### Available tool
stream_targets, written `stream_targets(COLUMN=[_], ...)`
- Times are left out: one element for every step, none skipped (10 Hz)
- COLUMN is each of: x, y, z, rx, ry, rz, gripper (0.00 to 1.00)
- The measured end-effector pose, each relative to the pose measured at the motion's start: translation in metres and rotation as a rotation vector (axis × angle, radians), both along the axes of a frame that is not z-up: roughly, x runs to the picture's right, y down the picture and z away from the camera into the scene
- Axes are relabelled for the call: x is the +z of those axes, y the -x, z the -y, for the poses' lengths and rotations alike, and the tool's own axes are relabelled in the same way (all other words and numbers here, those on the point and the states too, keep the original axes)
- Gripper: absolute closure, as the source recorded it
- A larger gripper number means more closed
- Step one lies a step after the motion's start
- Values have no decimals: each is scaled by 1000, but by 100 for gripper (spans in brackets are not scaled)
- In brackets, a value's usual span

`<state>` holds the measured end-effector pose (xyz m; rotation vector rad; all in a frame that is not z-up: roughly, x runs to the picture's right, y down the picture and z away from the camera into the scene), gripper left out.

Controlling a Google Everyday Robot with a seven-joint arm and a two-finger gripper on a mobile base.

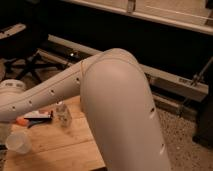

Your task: Place the pepper in the ceramic cup

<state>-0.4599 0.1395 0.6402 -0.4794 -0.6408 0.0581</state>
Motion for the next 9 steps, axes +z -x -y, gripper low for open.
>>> stream_targets(x=[-3, -4, -5, -8, -14, -21, -25, -32, -39], y=[-2, -5, -10, -10, -8, -4, -3, 3, 9], z=[-10, -16, -18, -16, -10, -3, 1, 3, 3], rx=[-30, -56, -84, -101, -113, -121, -123, -122, -120], ry=[21, 34, 40, 27, 0, -29, -43, -52, -55], rz=[-5, -11, -20, -20, -15, -3, 6, 29, 58], gripper=[100, 100, 100, 100, 100, 100, 100, 100, 100])
